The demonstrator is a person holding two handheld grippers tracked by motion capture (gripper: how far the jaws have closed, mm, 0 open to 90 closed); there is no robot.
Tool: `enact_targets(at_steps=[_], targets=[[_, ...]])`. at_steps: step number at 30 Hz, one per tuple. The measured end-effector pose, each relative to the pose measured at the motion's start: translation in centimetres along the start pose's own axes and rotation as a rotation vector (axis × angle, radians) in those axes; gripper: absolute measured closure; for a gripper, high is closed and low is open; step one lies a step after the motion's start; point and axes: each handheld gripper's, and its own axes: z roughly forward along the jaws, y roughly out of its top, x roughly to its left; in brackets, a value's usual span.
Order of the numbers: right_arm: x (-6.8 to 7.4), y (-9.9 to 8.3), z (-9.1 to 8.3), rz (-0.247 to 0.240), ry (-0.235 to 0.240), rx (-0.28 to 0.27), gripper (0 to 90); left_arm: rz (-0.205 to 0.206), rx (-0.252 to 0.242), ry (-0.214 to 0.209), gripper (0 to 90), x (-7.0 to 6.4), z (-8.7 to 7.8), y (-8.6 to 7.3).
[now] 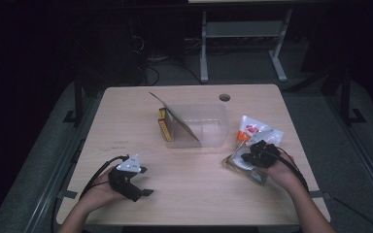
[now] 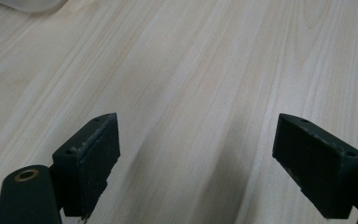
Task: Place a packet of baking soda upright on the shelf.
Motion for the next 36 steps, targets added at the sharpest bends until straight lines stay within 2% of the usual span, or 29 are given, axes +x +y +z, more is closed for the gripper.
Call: enact_targets(at_steps=[4, 7, 9, 13, 15, 18, 22, 27, 36], targets=[[1.3, 0.2, -0.4, -0.049, -0.012, 0.004, 89.9, -0.003, -0.003, 0.001, 14.3, 0.0, -0.1, 0.0], [0.8, 0.4, -1.3, -0.049, -0.044, -0.013, 89.9, -0.001, -0.003, 0.001, 14.3, 0.0, -0.1, 0.0], [0.5, 0.1, -1.8, -0.055, -0.079, 0.004, 89.9, -0.001, 0.0, -0.001, 14.3, 0.0, -0.1, 0.0], [-0.1, -0.8, -1.6, -0.045, -0.093, 0.072, 90.0, 0.002, 0.002, -0.005, 14.3, 0.0, 0.0, 0.0], [-0.2, -0.9, -1.5, -0.034, -0.073, 0.074, 90.0, 0.009, 0.009, -0.007, 14.3, 0.0, 0.0, 0.0], [0.1, -0.7, -1.6, -0.044, -0.034, 0.085, 90.0, 0.011, 0.012, -0.009, 14.3, 0.0, 0.1, 0.0], [0.4, -0.5, -1.5, -0.064, -0.008, 0.089, 90.0, 0.005, 0.01, -0.01, 14.3, -0.1, 0.2, 0.1], [1.0, -0.3, -1.3, -0.075, 0.073, 0.084, 90.0, 0.006, 0.006, -0.009, 14.3, -0.1, 0.1, 0.1], [3.8, 1.2, 0.0, -0.195, 0.18, 0.06, 90.0, 0.005, 0.009, -0.014, 14.3, -0.1, 0.2, 0.1]])
